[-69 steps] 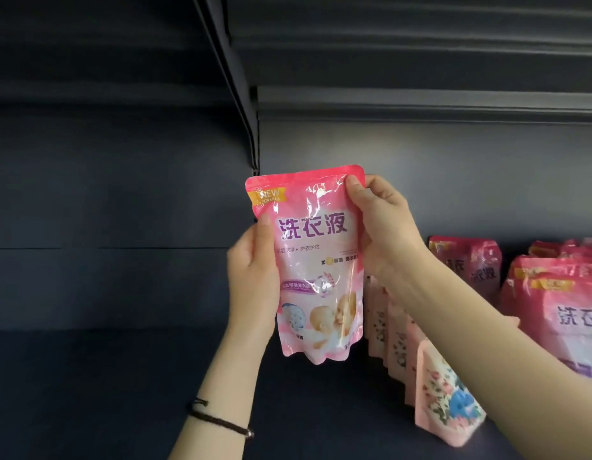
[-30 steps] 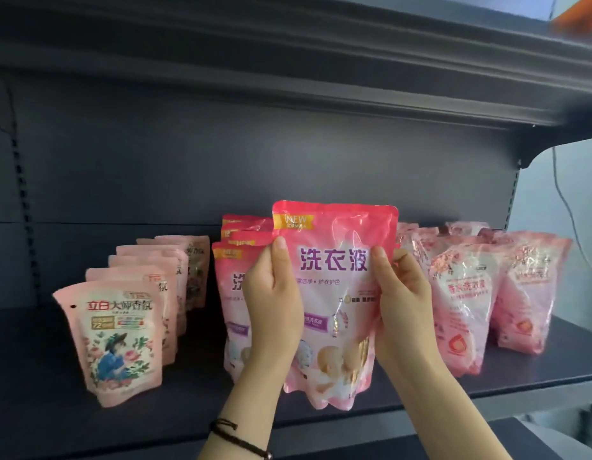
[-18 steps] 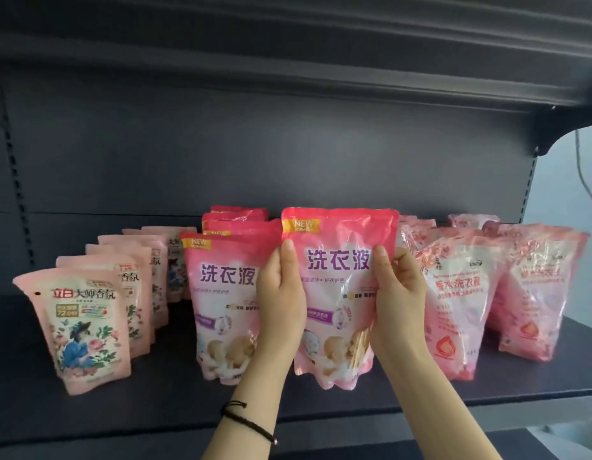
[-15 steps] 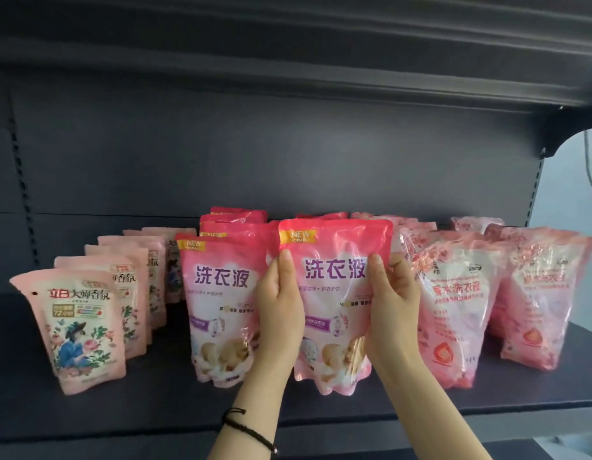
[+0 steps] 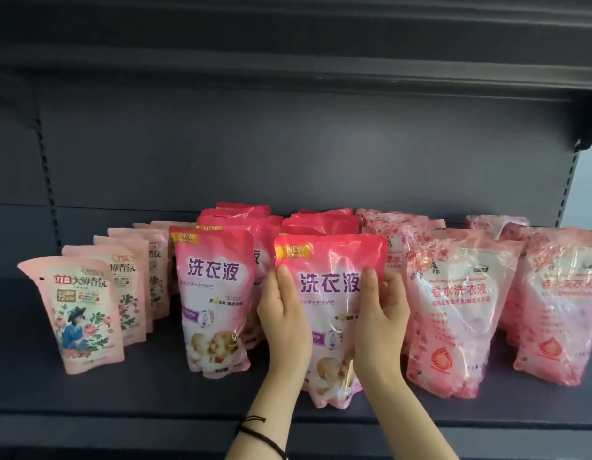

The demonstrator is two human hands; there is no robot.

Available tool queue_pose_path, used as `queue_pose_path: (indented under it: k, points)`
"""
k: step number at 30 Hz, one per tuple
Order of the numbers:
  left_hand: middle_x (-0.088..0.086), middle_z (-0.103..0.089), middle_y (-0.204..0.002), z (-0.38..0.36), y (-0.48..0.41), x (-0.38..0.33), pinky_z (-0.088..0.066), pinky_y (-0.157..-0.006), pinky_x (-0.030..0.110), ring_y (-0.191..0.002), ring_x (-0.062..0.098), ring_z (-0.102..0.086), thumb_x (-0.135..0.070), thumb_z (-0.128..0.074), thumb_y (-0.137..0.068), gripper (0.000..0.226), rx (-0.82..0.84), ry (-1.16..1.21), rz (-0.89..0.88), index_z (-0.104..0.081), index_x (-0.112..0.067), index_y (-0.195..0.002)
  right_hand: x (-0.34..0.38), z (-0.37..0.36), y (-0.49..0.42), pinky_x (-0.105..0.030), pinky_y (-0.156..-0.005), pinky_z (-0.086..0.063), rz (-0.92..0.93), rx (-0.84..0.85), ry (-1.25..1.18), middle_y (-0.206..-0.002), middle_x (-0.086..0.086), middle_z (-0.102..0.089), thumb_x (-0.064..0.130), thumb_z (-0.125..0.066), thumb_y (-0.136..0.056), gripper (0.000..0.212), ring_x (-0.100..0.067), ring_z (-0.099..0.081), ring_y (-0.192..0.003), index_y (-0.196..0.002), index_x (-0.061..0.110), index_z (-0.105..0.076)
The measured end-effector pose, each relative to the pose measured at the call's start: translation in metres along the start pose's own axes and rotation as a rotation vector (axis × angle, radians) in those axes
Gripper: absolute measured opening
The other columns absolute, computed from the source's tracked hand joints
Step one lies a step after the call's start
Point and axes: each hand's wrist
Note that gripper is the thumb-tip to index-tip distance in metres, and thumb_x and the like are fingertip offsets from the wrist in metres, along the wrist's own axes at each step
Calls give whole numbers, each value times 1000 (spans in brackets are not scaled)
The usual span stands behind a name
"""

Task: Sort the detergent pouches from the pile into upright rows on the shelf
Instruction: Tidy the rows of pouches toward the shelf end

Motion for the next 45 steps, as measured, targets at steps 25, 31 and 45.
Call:
queue_pose_path:
  k: [25,31,45]
  points:
    - [-55,-51,-92,11,35,-10,-42,-72,1,-87,-34,-46,-57,-33,-95,16,241,75,365,-34,-69,-105,-14,8,32,-40,-99,-48,-217,211,27,-129,6,-56,47,-39,-98,32,-12,-57,-116,-129,41,-35]
    - [-30,-57,-113,2,20,8,-43,-85,9,-103,-16,-54,-55,-32,-93,27,269,46,384,-42,-53,-118,-27,-1,17,-44,-102,-46,-204,192,43,-133,2,-53,45,-39,-98,42,-14,-55,-121,-138,34,-31]
    - [-8,-42,-145,26,-18,-12,-40,-108,31,-132,7,-42,-27,-52,-98,57,342,-388,20,-25,-24,-148,-21,14,-8,-23,-74,-56,-172,170,124,-112,12,-61,18,-59,-93,37,1,-64,-95,-120,37,-43]
Point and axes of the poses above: each hand's wrist, its own y-axis away from the middle knuckle, its own z-axis out of the back of the hand, x = y × z
